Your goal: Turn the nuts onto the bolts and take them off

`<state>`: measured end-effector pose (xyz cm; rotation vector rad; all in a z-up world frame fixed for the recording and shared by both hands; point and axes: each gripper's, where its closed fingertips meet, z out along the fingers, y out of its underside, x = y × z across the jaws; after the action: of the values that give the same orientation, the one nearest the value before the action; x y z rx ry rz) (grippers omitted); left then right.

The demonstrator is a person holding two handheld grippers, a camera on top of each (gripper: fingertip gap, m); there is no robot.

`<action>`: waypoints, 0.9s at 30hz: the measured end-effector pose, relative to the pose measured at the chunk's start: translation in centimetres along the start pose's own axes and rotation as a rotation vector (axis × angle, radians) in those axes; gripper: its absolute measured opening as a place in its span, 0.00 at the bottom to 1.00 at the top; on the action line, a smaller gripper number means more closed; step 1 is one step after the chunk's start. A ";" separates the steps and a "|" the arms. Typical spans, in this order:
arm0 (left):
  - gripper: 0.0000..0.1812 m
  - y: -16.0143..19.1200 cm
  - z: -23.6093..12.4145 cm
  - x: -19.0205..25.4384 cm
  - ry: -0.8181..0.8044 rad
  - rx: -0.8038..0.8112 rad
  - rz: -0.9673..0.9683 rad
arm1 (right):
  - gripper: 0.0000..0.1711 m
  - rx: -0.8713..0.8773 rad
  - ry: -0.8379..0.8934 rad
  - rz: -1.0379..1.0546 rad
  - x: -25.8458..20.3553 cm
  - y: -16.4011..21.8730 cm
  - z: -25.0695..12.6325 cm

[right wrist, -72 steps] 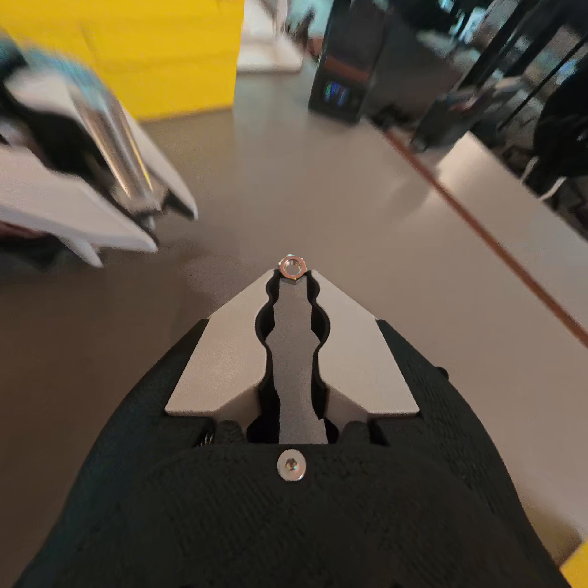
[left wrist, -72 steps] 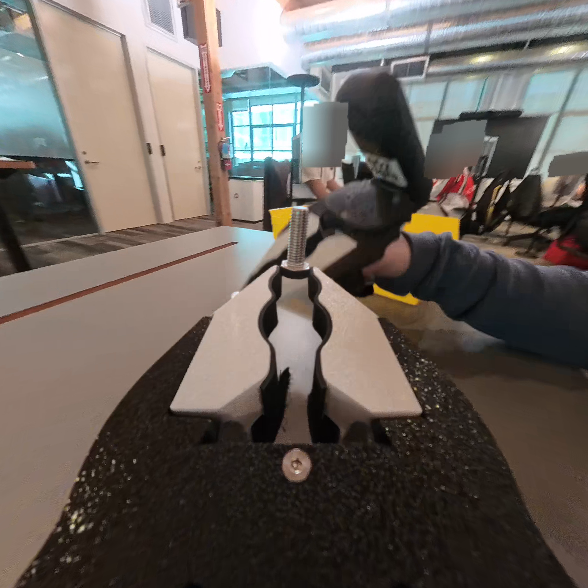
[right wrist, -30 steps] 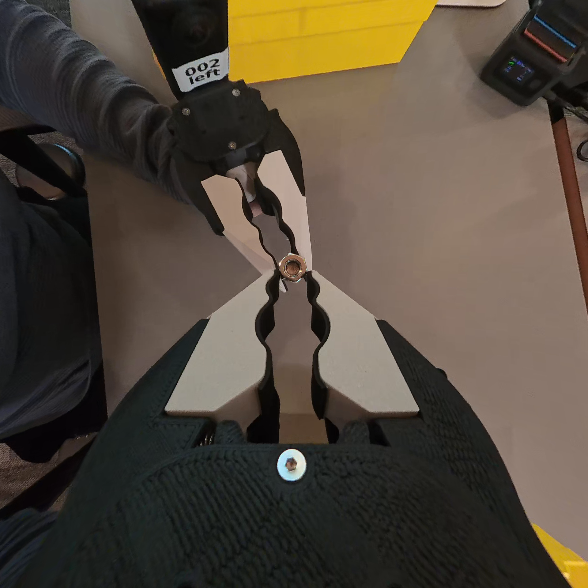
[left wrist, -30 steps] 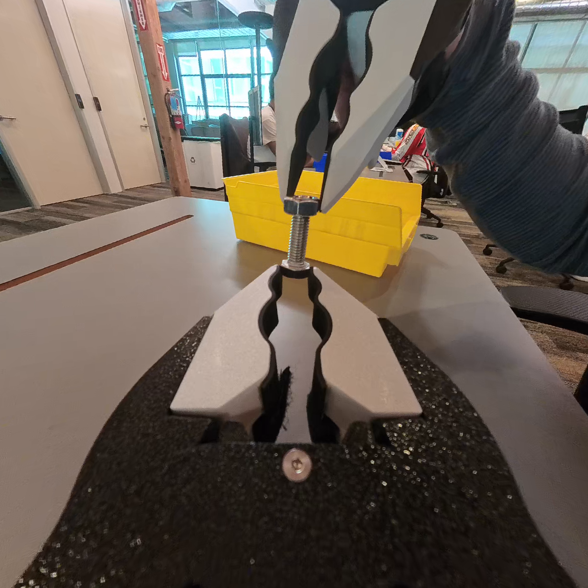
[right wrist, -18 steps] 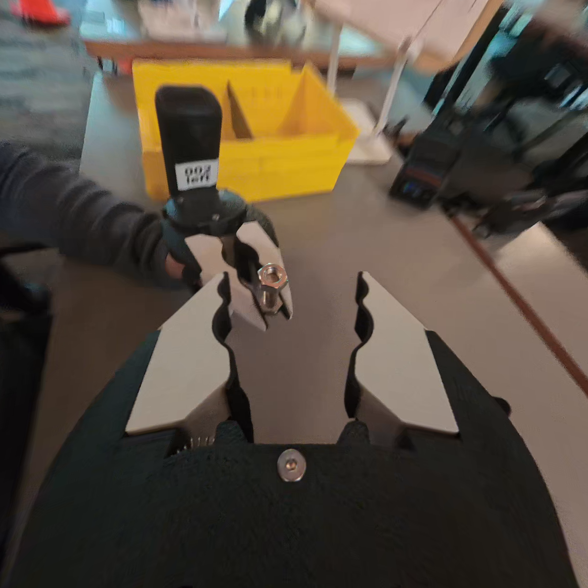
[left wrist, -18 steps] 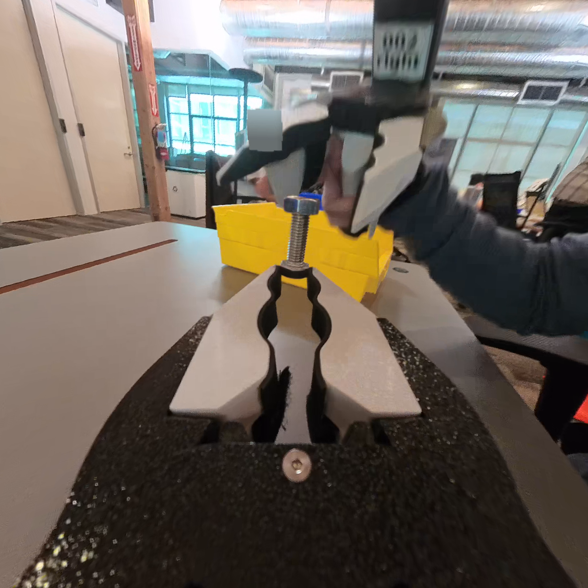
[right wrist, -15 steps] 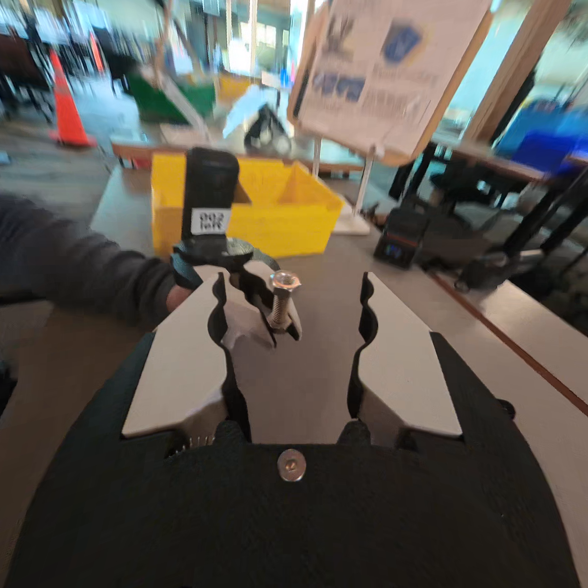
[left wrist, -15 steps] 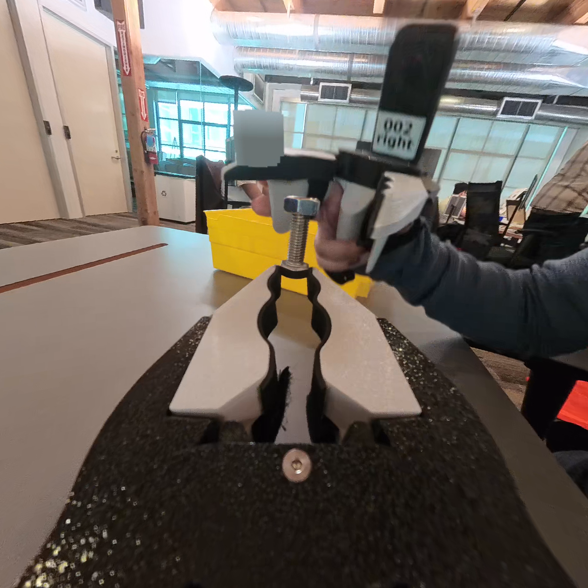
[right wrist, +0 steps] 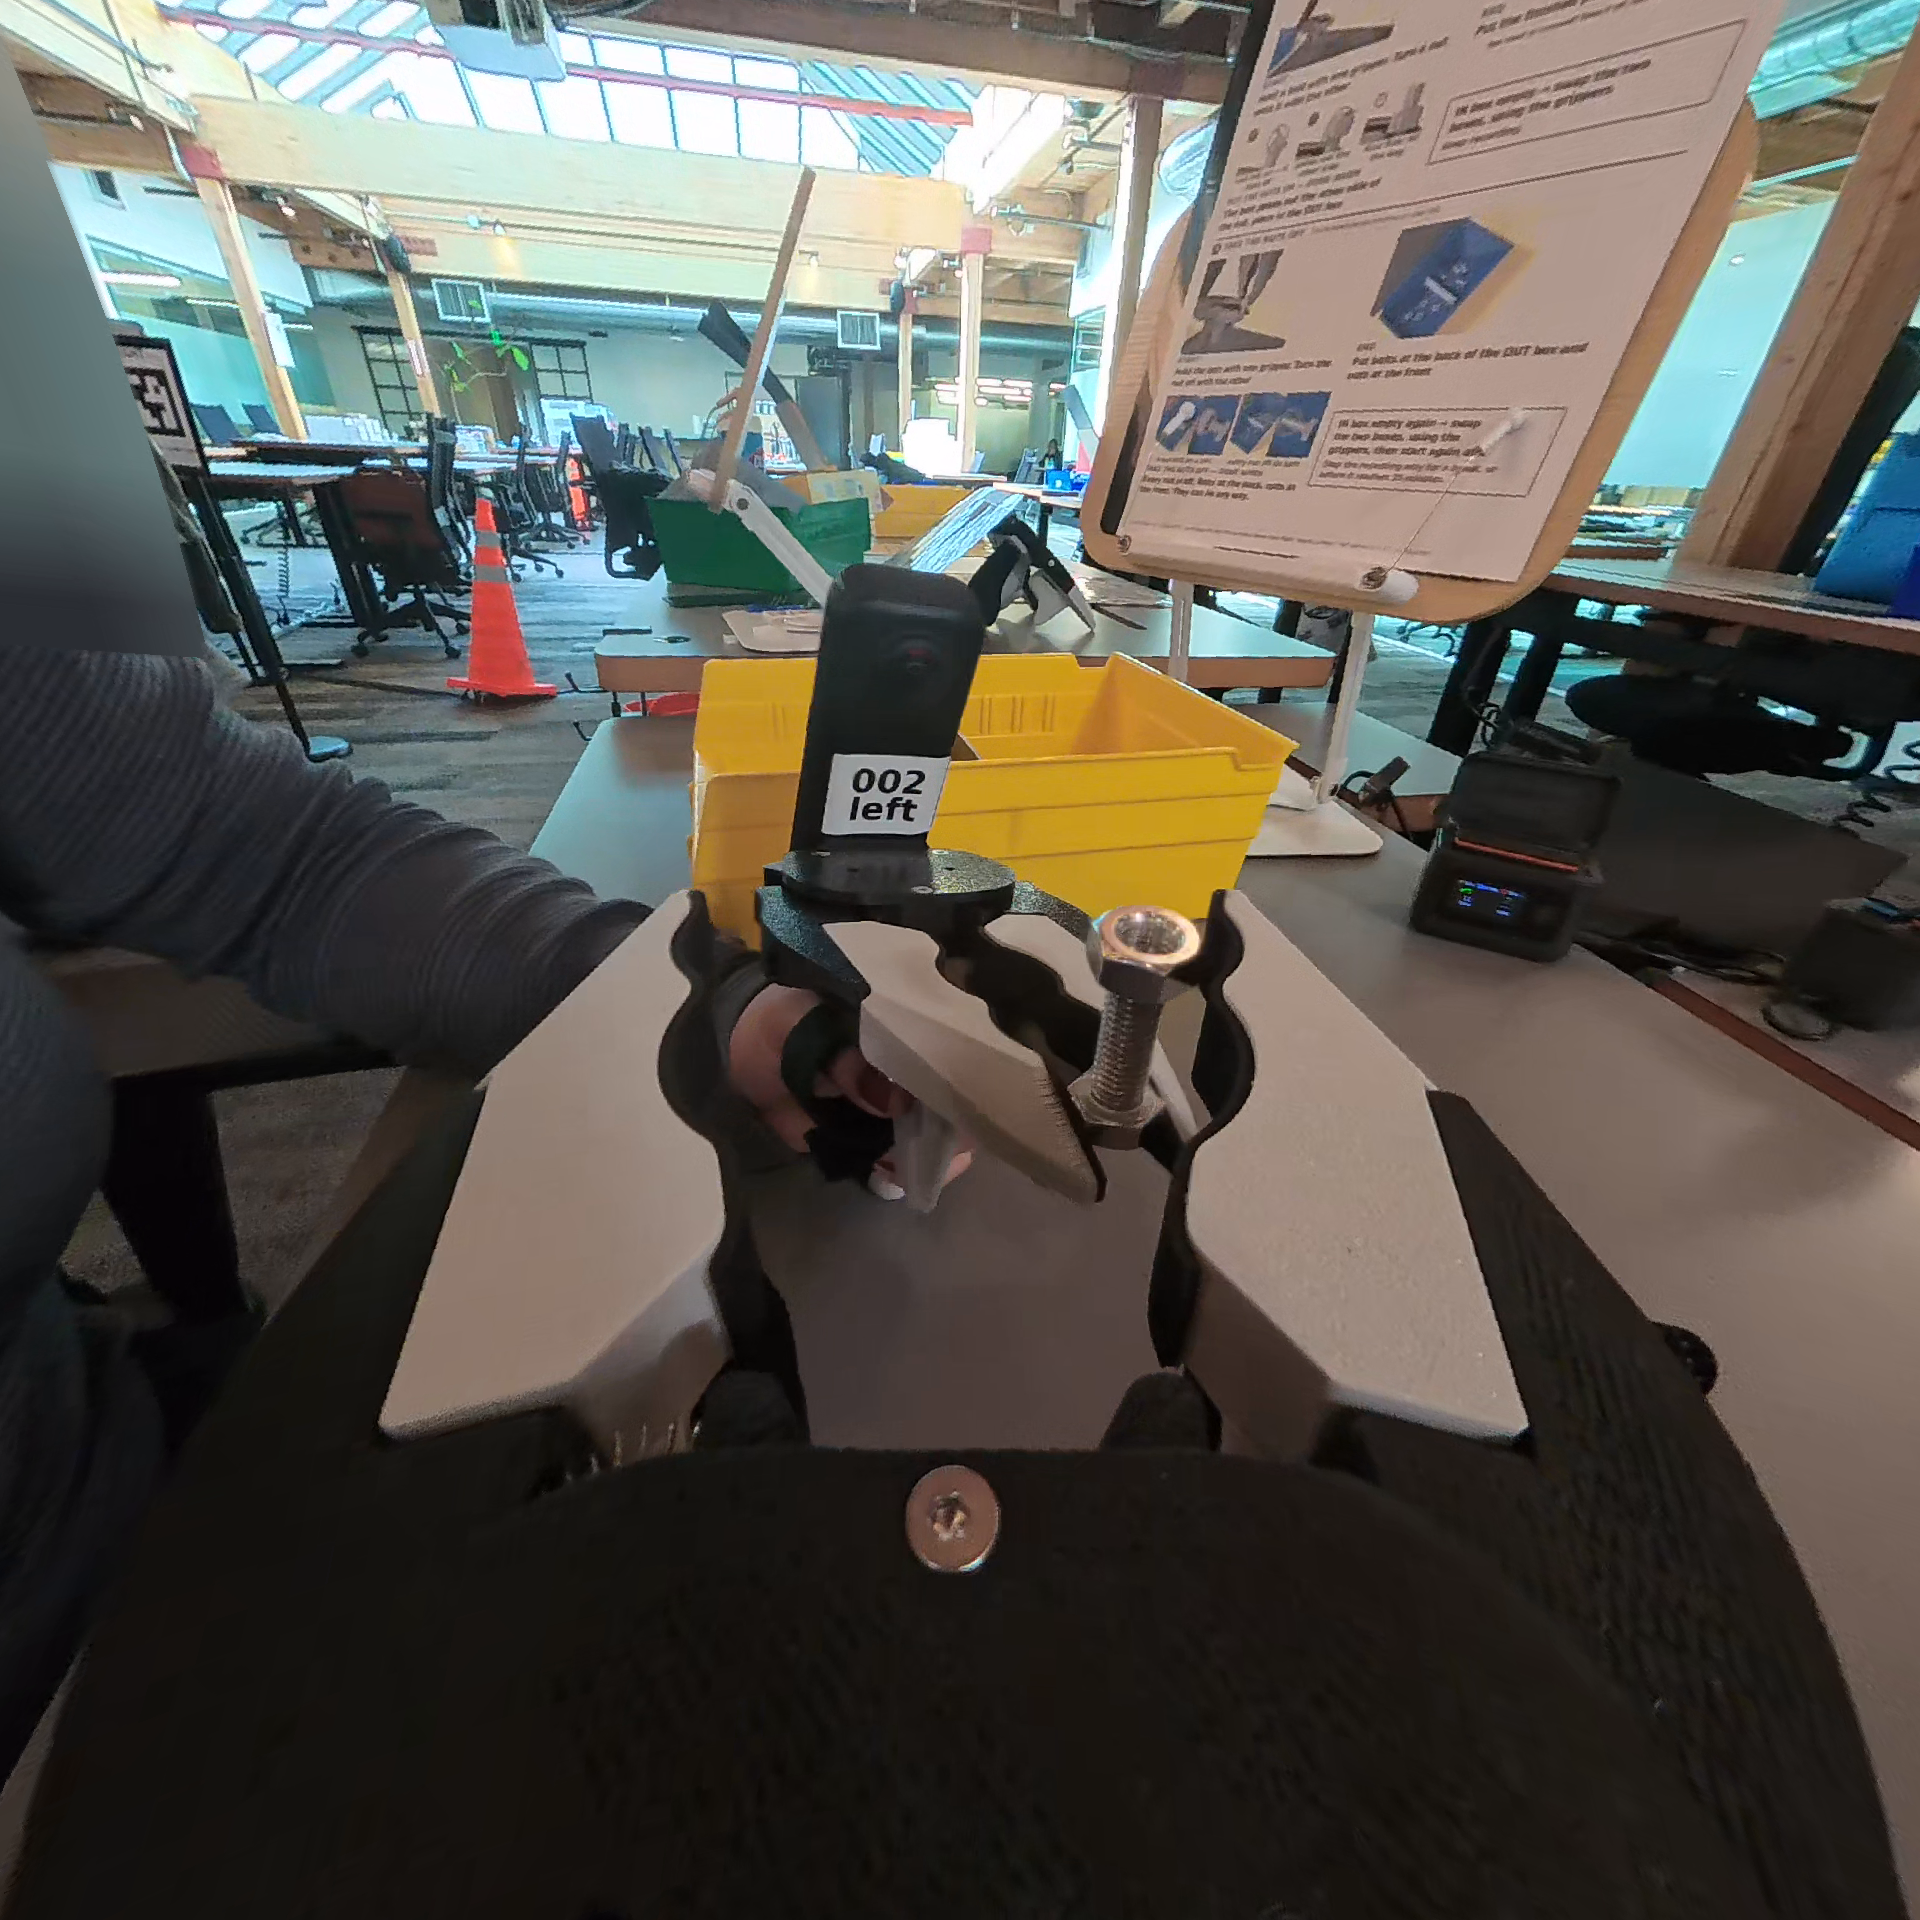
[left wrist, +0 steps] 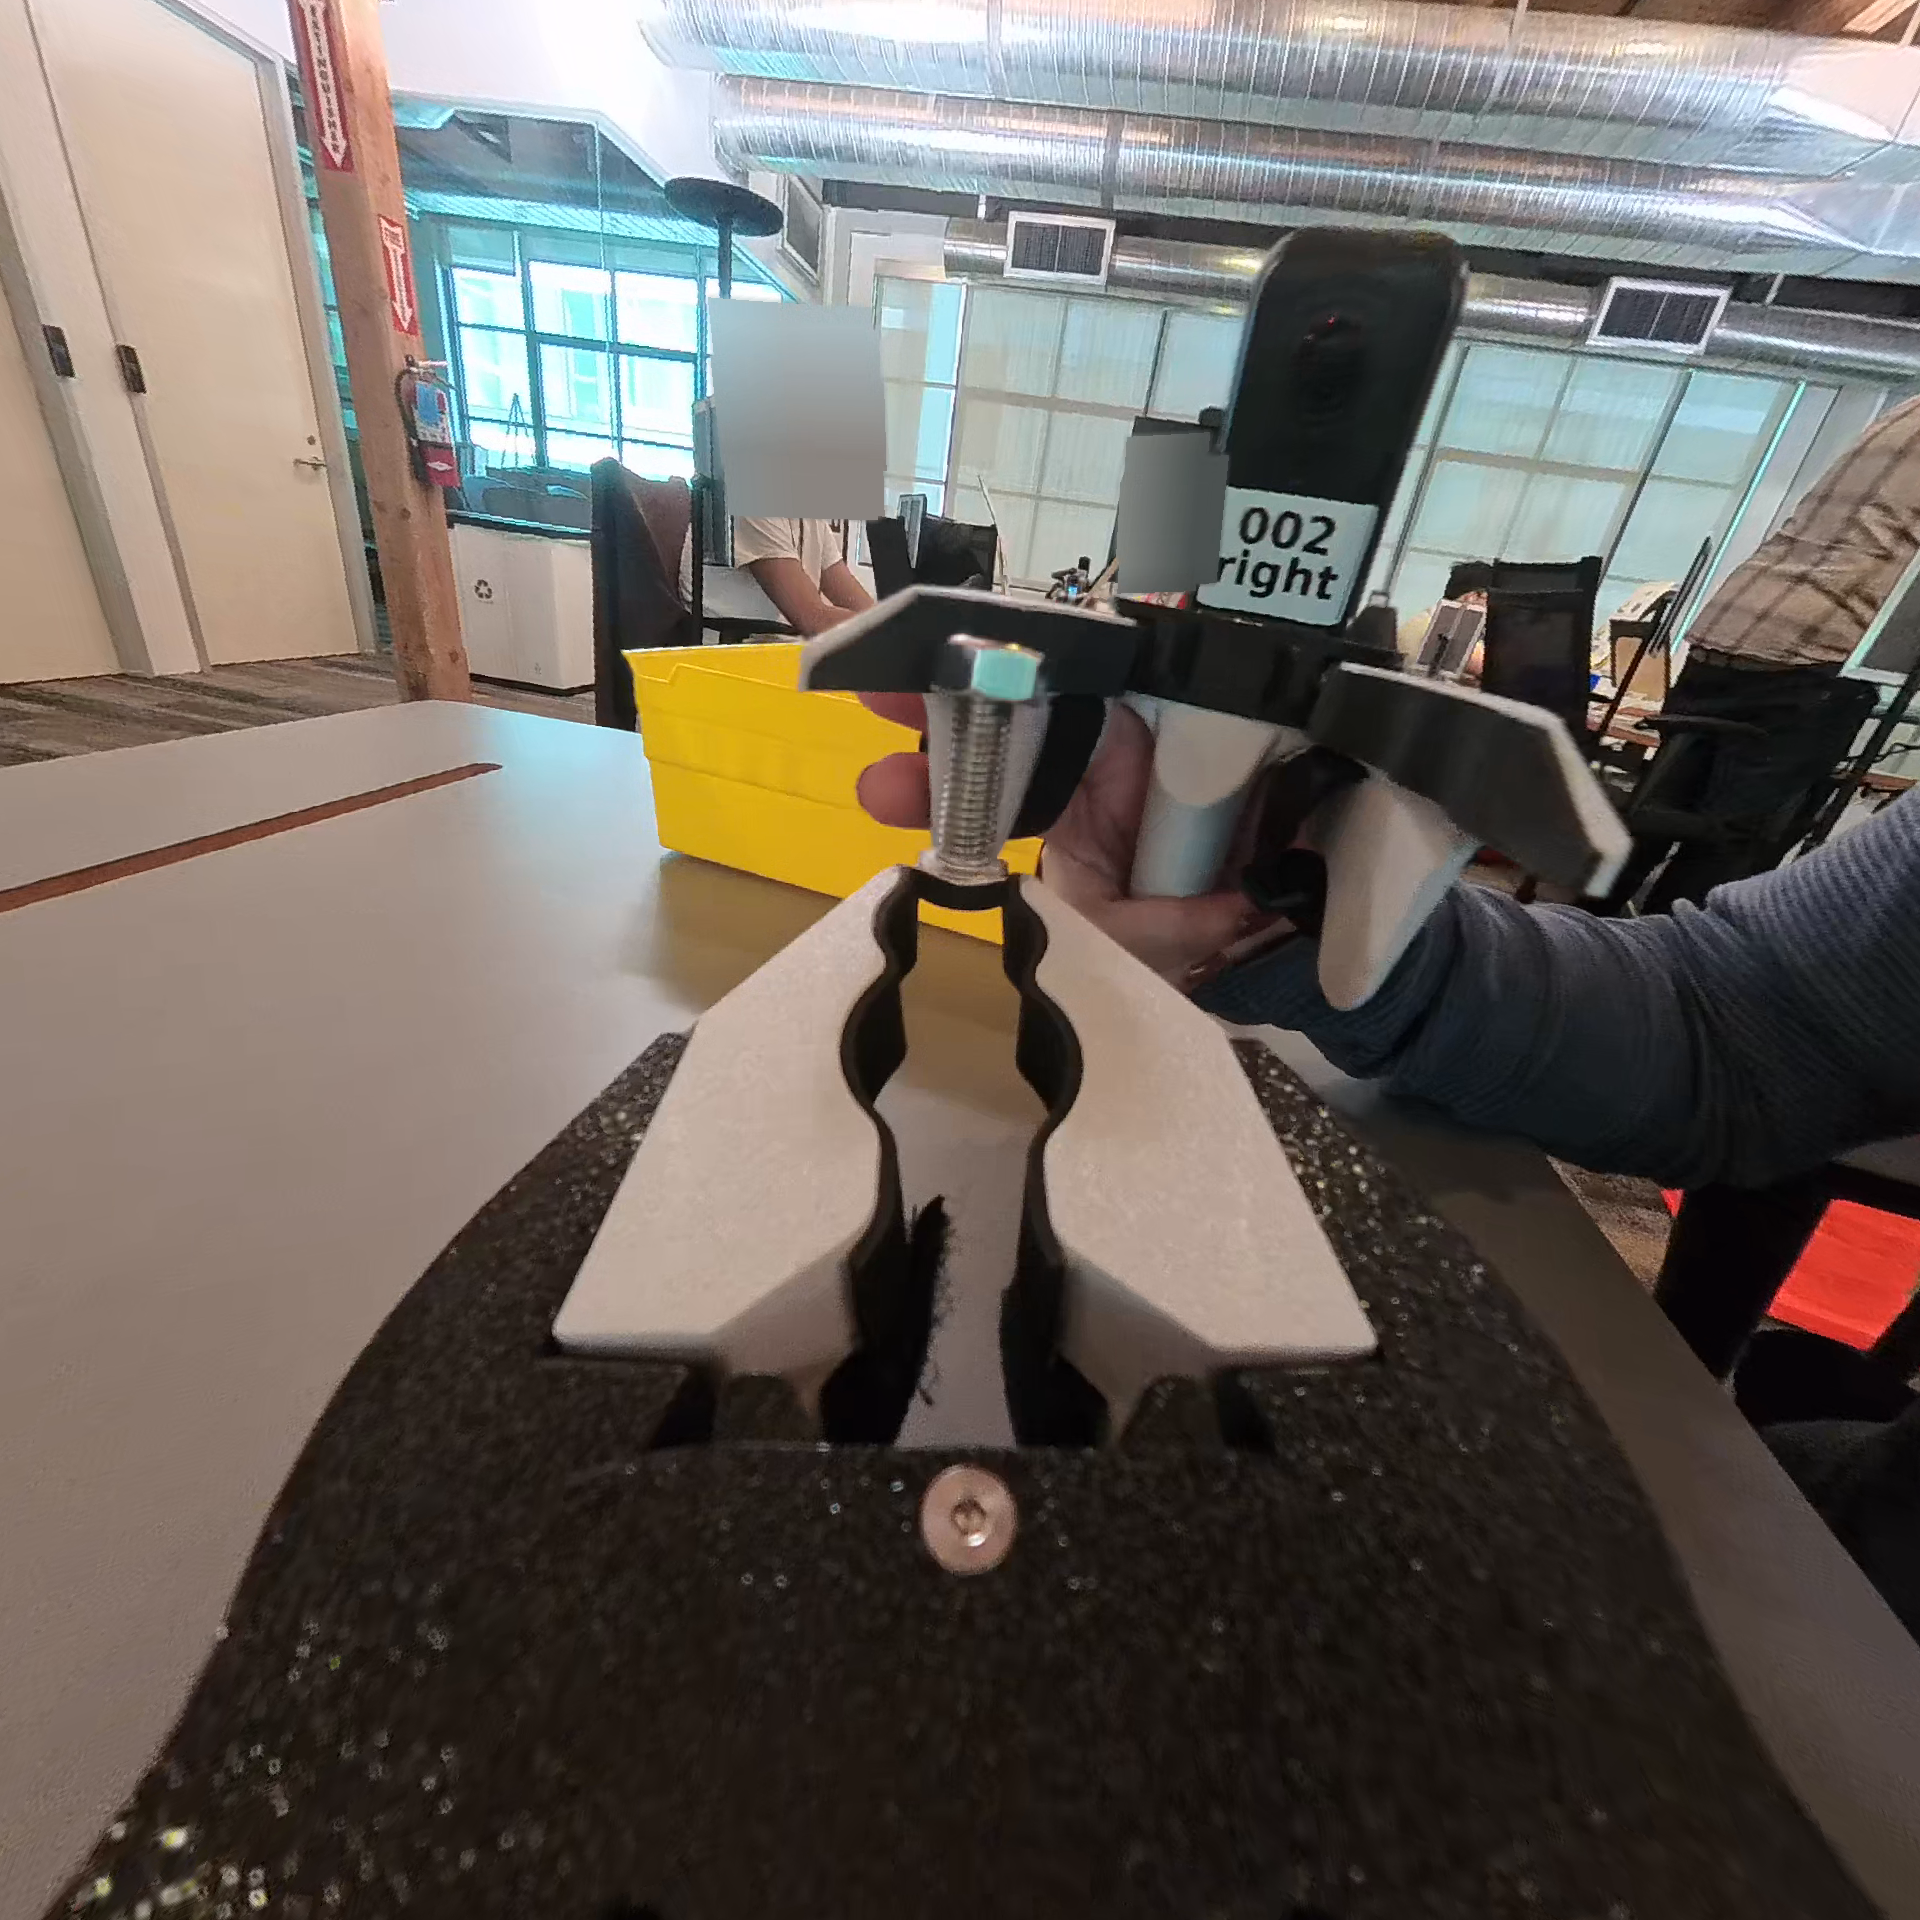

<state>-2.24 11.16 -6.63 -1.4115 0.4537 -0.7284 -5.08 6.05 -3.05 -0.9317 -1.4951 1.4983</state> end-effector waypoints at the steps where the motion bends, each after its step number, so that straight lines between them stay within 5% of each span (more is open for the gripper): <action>1: 0.08 -0.1 -0.1 -0.1 -0.005 0.008 -0.008 | 0.55 -0.003 0.002 -0.005 -0.1 0.0 0.0; 12: 0.08 0.3 0.1 0.3 0.013 -0.023 -0.004 | 0.54 -0.004 0.051 -0.026 0.9 -0.1 0.1; 19: 0.08 0.4 -0.1 3.1 0.249 -0.037 -0.085 | 0.29 0.016 -0.011 -0.004 0.3 -0.6 -1.5; 27: 0.08 0.8 -0.3 4.3 0.353 -0.070 -0.132 | 0.17 0.019 -0.126 0.022 -0.9 -1.0 -2.8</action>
<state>0.74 7.92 -6.85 -1.3913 0.6691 -1.0859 -2.17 6.34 -2.17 -0.8589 -1.5608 1.6106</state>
